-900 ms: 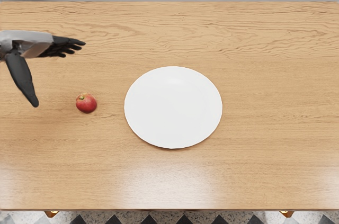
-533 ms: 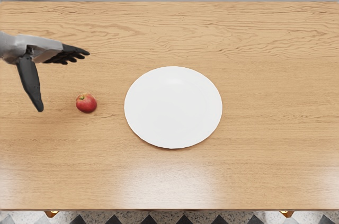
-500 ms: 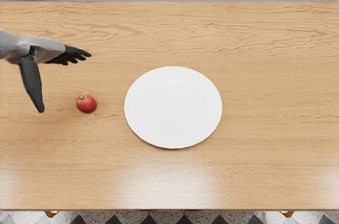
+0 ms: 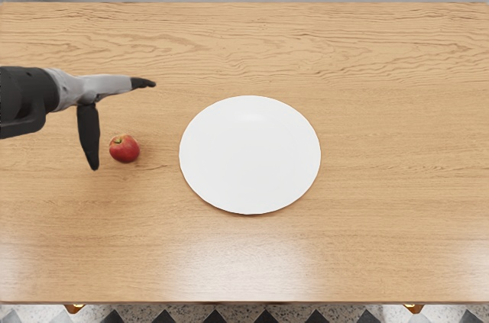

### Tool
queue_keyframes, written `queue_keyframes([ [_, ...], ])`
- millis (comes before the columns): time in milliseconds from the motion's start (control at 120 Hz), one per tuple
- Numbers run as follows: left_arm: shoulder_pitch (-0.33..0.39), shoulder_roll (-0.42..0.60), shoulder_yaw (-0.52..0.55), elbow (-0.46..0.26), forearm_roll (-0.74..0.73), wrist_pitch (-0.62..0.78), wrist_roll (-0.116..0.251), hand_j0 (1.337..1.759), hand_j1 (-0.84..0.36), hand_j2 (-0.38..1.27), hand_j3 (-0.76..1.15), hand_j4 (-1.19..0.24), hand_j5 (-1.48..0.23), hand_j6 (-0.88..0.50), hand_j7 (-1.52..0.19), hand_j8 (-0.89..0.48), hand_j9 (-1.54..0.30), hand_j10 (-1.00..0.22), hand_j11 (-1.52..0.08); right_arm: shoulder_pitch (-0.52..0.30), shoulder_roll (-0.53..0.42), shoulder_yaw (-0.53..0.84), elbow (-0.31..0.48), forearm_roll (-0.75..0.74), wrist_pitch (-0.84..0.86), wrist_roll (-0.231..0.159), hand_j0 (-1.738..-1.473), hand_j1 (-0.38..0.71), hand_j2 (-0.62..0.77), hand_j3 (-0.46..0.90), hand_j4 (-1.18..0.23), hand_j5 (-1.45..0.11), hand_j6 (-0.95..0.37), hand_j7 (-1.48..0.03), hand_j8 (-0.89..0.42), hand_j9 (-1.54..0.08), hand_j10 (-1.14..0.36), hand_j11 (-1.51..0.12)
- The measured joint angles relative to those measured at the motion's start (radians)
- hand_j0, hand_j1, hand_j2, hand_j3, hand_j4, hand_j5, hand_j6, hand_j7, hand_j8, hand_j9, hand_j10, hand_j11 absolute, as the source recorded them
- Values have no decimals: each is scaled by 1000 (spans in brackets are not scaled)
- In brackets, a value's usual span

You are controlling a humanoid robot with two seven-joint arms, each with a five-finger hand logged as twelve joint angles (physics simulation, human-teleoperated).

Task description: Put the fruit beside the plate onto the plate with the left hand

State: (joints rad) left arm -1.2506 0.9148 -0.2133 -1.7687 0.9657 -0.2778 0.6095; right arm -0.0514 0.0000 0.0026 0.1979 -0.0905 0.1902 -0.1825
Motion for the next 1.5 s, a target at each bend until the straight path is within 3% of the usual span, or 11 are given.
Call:
queue_keyframes([
  [150, 86, -15, 3, -3, 84, 51, 1, 1658, 349, 2, 0, -6, -1, -7, -1, -7, -1, -5, 0, 1, 0, 0, 0, 0, 0, 0, -1658, -331, -3, 0, -15, -20, -15, -20, -15, -20, -15, -20],
  [383, 118, -28, 4, -3, 127, 72, 1, 1658, 248, 19, 0, -91, -112, -93, -112, -92, -111, -90, -111, 1, 0, 0, 0, 0, 0, 0, -1658, -331, -3, 0, -15, -20, -15, -20, -15, -20, -15, -20],
  [567, 167, -31, 9, 2, 281, 159, 1, 1658, 145, 37, 0, -177, -224, -179, -224, -178, -224, -177, -223, 1, 0, 0, 0, 0, 0, 0, -1658, -331, -3, 0, -15, -20, -15, -20, -15, -20, -15, -20],
  [783, 231, -63, 15, 7, 385, 240, 1, 1658, 102, 46, 0, -215, -272, -217, -271, -216, -271, -214, -271, 0, 0, 0, 1, 0, 0, 0, -1658, -331, -3, 0, -15, -20, -15, -20, -15, -20, -15, -20],
  [1500, 232, -182, 120, 162, 450, 247, 1, 1658, 81, 50, 0, -232, -295, -234, -295, -234, -294, -232, -294, -1, 0, 0, 2, 0, 0, 0, -1658, -331, -3, 0, -15, -19, -15, -20, -15, -20, -15, -20],
])
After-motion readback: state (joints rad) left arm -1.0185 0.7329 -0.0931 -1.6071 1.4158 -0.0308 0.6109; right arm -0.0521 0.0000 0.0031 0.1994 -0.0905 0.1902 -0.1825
